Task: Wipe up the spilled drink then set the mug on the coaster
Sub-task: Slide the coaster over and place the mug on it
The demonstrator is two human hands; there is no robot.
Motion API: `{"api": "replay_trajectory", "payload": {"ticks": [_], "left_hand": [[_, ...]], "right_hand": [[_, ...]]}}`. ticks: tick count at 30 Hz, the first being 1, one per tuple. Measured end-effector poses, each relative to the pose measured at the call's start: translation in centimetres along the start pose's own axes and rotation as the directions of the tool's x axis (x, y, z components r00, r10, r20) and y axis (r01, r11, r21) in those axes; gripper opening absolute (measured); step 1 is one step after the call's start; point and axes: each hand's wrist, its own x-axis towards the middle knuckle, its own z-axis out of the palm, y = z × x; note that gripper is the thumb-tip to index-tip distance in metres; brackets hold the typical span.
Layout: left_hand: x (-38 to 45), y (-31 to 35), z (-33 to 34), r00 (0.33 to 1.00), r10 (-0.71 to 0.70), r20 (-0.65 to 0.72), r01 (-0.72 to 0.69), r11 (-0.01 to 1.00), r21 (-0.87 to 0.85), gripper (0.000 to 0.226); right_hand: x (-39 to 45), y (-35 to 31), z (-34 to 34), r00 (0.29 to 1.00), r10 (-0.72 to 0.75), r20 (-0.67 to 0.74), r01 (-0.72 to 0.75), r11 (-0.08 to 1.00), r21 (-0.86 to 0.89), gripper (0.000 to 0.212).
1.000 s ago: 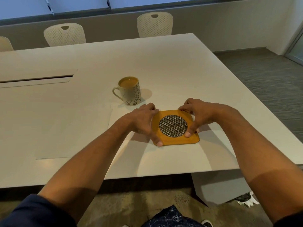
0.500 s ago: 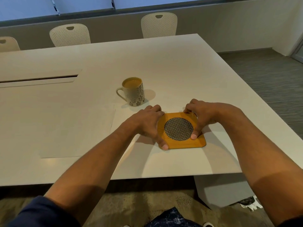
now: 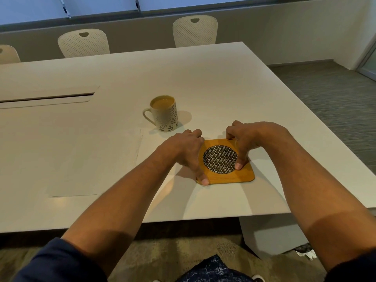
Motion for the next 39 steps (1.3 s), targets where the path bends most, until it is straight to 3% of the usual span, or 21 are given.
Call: {"api": "replay_trajectory", "payload": {"ticks": [7, 9, 11, 13, 15, 17, 19, 22, 25, 27, 30, 33, 39], "left_hand": [[0.0, -0.3, -0.5, 1.0, -0.024, 0.016, 0.025, 1.0, -0.018, 0.125], [-0.4, -1.1, -0.3, 0.994, -0.046, -0.095, 0.04, 0.997, -0.066, 0.122], [-0.8, -2.2, 0.1, 0.958, -0.06, -0.279, 0.021, 0.99, -0.139, 0.108], [-1.2, -3.5, 0.5, 0.878, -0.1, -0.469, -0.013, 0.973, -0.231, 0.078], [-1.6, -4.7, 1.0, 0.776, -0.206, -0.596, -0.018, 0.938, -0.347, 0.05], [-2.1, -5.9, 1.4, 0.665, -0.347, -0.661, -0.03, 0.873, -0.487, 0.035], [-2.6, -7.1, 1.7, 0.555, -0.515, -0.654, -0.035, 0.77, -0.637, 0.028], [-2.9, -9.5, 2.4, 0.415, -0.739, -0.53, -0.002, 0.582, -0.813, 0.038], [-2.8, -11.6, 3.1, 0.33, -0.857, -0.395, -0.017, 0.413, -0.911, 0.04], [-2.4, -12.6, 3.4, 0.332, -0.891, -0.311, -0.043, 0.315, -0.948, 0.034], [-1.6, -13.7, 3.5, 0.436, -0.88, -0.189, -0.084, 0.169, -0.982, 0.034], [-0.7, -13.7, 3.6, 0.528, -0.834, -0.161, -0.129, 0.108, -0.986, 0.04], [0.7, -13.1, 3.0, 0.588, -0.804, -0.088, -0.279, -0.1, -0.955, 0.038]], "right_hand": [[0.3, -1.2, -0.8, 0.999, 0.05, 0.013, -0.048, 0.989, -0.138, 0.111], [0.6, -1.9, -1.2, 0.994, 0.035, -0.101, -0.053, 0.983, -0.173, 0.109], [1.1, -2.8, -1.4, 0.953, -0.053, -0.299, -0.021, 0.971, -0.239, 0.099], [2.0, -3.8, -1.5, 0.891, -0.14, -0.432, 0.057, 0.978, -0.2, 0.088], [3.1, -5.0, -1.4, 0.863, -0.162, -0.478, 0.198, 0.98, 0.026, 0.08], [4.1, -6.2, -1.0, 0.846, -0.134, -0.516, 0.314, 0.907, 0.281, 0.075], [5.4, -7.5, -0.7, 0.831, -0.095, -0.548, 0.367, 0.835, 0.411, 0.075], [7.4, -9.3, -0.4, 0.827, -0.067, -0.558, 0.412, 0.747, 0.522, 0.085], [9.1, -10.6, -0.6, 0.836, -0.039, -0.548, 0.44, 0.645, 0.625, 0.097], [10.0, -11.3, -0.9, 0.839, -0.028, -0.543, 0.448, 0.601, 0.662, 0.103], [11.1, -12.3, -1.0, 0.842, -0.025, -0.54, 0.468, 0.531, 0.706, 0.105], [12.0, -13.1, -0.8, 0.84, -0.023, -0.543, 0.496, 0.44, 0.748, 0.1], [13.3, -14.1, -1.0, 0.834, -0.063, -0.548, 0.525, 0.393, 0.754, 0.1]]}}
